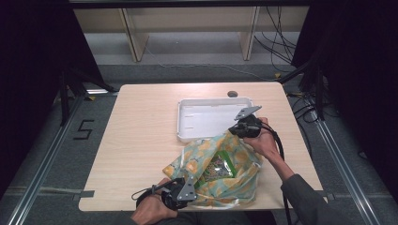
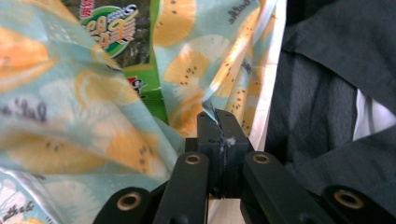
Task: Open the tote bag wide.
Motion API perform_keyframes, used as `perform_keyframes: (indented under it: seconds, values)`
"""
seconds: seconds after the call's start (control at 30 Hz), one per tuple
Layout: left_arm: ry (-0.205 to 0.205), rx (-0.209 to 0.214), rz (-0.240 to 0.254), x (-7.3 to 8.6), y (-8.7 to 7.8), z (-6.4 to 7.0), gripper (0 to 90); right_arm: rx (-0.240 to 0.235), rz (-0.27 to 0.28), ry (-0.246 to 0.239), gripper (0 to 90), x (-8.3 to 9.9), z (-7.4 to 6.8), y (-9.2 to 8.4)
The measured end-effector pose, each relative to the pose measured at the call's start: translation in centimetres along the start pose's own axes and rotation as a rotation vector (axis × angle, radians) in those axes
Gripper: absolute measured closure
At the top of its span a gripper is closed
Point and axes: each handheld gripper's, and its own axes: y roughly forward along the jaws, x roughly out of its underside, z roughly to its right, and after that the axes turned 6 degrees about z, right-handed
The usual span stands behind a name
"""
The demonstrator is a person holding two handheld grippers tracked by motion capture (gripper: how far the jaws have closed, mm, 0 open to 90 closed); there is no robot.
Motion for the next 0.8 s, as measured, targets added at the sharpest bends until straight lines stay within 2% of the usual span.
perform_keyframes:
  seconds: [0.03,0.07,0.1,0.17,0.2,0.23,0.27,0.3,0.33,0.37,0.4,0.43,0.47,0.57,0.6,0.63,0.67,0.73,0.8]
  values:
    - [-0.022,-0.009,0.016,-0.1,-0.2,-0.1,87.3,-0.008,0.005,0.001,90.0,0.0,-0.1,0.2]
    - [-0.044,-0.015,0.038,-0.2,-0.4,-0.3,80.1,-0.01,0.015,0.001,89.3,0.0,-0.1,0.1]
    - [-0.069,-0.024,0.065,-0.5,-0.8,-0.4,72.2,-0.02,0.012,0.025,86.8,-0.1,-0.3,-0.2]
    - [-0.084,-0.035,0.121,-1.2,-1.8,-0.8,62.6,-0.042,0.029,0.044,78.9,-0.2,-0.8,-0.9]
    - [-0.085,-0.069,0.15,-1.7,-2.3,-0.9,55.8,-0.041,0.036,0.04,70.8,-0.3,-1.1,-1.6]
    - [-0.093,-0.086,0.168,-2.0,-2.7,-1.0,51.9,-0.063,0.046,0.047,66.5,-0.4,-1.3,-2.1]
    - [-0.096,-0.097,0.189,-2.4,-3.2,-1.2,50.9,-0.075,0.047,0.055,64.9,-0.5,-1.5,-2.7]
    - [-0.094,-0.117,0.199,-2.8,-3.5,-1.3,50.0,-0.087,0.074,0.051,62.8,-0.5,-2.0,-3.3]
    - [-0.087,-0.153,0.196,-3.2,-3.9,-1.7,48.4,-0.089,0.081,0.034,60.8,-0.6,-2.4,-4.2]
    - [-0.1,-0.165,0.197,-3.5,-4.0,-1.9,46.6,-0.12,0.076,0.028,58.8,-0.6,-2.9,-5.1]
    - [-0.115,-0.183,0.203,-3.7,-4.0,-2.2,45.8,-0.13,0.081,0.036,57.3,-0.5,-3.3,-5.6]
    - [-0.121,-0.203,0.188,-3.9,-4.0,-2.7,44.3,-0.135,0.09,0.024,55.8,-0.5,-3.8,-6.2]
    - [-0.131,-0.237,0.171,-4.1,-3.6,-3.2,42.7,-0.144,0.091,0.019,54.1,-0.3,-4.3,-6.7]
    - [-0.173,-0.288,0.145,-4.4,-2.4,-4.6,38.5,-0.214,0.096,0.013,50.3,0.3,-5.7,-7.5]
    - [-0.159,-0.289,0.099,-4.6,-2.0,-5.5,38.1,-0.239,0.09,0.018,49.7,0.5,-6.1,-7.5]
    - [-0.197,-0.302,0.122,-4.7,-1.4,-5.8,37.3,-0.273,0.075,0.021,47.7,0.8,-6.7,-7.5]
    - [-0.189,-0.296,0.087,-4.8,-1.0,-6.6,36.6,-0.286,0.067,0.017,46.8,1.0,-7.1,-7.5]
    - [-0.228,-0.266,0.088,-4.9,0.1,-7.6,35.9,-0.311,0.05,-0.017,44.7,1.5,-7.9,-7.2]
    - [-0.263,-0.248,0.11,-5.0,0.9,-8.6,37.2,-0.334,0.037,-0.037,44.4,2.0,-8.7,-6.9]
